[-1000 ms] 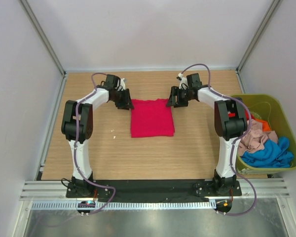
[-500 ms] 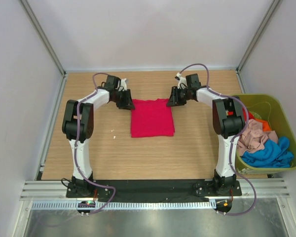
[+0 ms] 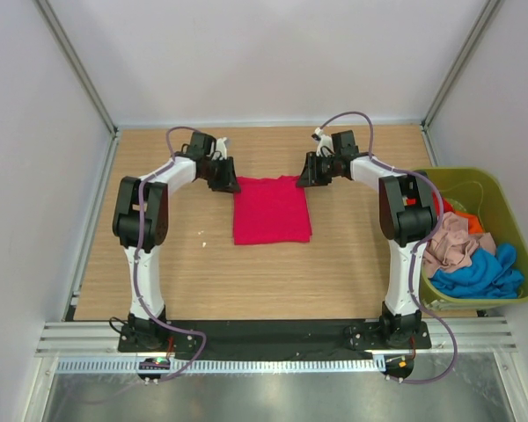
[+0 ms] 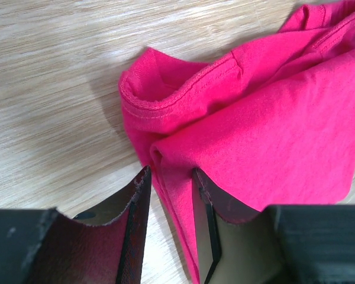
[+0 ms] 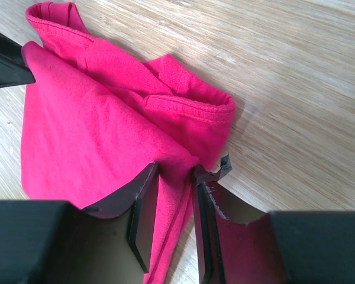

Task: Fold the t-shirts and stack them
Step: Fold the tshirt, then neatly place the folded tshirt to the corner

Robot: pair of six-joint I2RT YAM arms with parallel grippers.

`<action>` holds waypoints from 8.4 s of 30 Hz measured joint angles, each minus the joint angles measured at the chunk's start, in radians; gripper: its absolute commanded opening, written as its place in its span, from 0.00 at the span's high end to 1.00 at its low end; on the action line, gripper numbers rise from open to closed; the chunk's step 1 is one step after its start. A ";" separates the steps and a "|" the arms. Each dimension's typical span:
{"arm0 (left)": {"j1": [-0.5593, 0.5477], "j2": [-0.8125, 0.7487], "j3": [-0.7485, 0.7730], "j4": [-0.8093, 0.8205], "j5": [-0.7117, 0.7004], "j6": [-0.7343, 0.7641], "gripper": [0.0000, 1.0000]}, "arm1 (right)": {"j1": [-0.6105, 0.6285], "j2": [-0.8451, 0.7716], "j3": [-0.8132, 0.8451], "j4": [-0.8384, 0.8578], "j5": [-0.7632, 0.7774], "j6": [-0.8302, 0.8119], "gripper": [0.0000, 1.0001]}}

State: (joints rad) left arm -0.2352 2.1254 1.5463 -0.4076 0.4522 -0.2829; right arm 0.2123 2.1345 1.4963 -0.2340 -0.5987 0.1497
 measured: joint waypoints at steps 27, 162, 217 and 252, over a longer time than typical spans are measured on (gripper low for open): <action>-0.003 -0.137 -0.056 0.034 -0.026 -0.092 1.00 | 0.000 -0.094 -0.077 0.042 -0.020 0.011 0.99; 0.532 0.089 0.479 -0.323 -0.662 -0.071 0.62 | 0.005 -0.385 -0.435 0.170 0.223 0.345 0.26; 0.172 -0.548 -0.172 -0.229 -0.368 -0.227 0.78 | 0.045 -0.844 -0.481 -0.150 0.254 0.309 0.00; -0.117 -1.162 -0.508 -0.045 0.057 -0.229 0.00 | 0.046 -1.326 -0.523 -0.385 0.417 0.361 0.00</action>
State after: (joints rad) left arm -0.3527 0.9638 1.0386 -0.4522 0.5091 -0.5121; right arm 0.2581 0.8085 0.9730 -0.6193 -0.1814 0.5110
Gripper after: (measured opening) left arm 0.996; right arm 0.996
